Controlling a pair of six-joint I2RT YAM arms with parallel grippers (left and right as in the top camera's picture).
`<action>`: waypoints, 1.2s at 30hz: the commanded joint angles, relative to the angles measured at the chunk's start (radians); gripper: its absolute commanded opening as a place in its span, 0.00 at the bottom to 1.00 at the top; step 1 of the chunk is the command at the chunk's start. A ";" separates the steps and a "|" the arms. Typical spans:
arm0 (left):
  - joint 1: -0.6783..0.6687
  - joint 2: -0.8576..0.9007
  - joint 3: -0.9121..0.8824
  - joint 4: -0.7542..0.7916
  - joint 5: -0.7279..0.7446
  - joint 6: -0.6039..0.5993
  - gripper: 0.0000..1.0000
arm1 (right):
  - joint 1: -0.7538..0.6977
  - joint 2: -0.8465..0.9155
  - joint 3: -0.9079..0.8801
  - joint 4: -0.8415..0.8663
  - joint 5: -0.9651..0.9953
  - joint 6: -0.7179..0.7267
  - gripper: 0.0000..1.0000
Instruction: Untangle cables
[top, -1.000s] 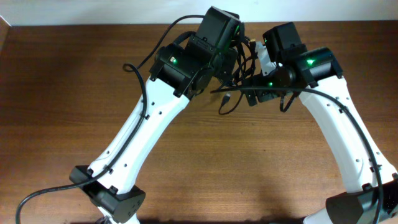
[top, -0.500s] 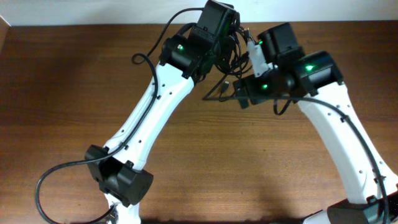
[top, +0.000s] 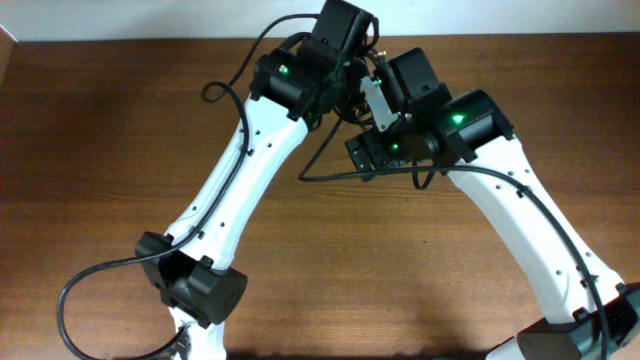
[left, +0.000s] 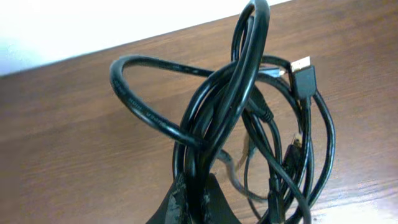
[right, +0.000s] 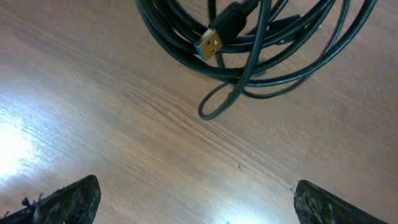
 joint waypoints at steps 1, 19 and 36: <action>-0.010 -0.026 0.137 -0.033 0.022 0.023 0.00 | 0.012 0.063 -0.018 0.011 0.014 0.017 0.99; 0.107 -0.048 0.304 -0.090 -0.037 0.015 0.00 | 0.013 0.063 -0.018 0.065 0.098 0.013 0.98; -0.079 -0.090 0.331 -0.272 -0.017 0.007 0.00 | -0.343 0.073 -0.018 0.119 -0.113 -0.041 0.98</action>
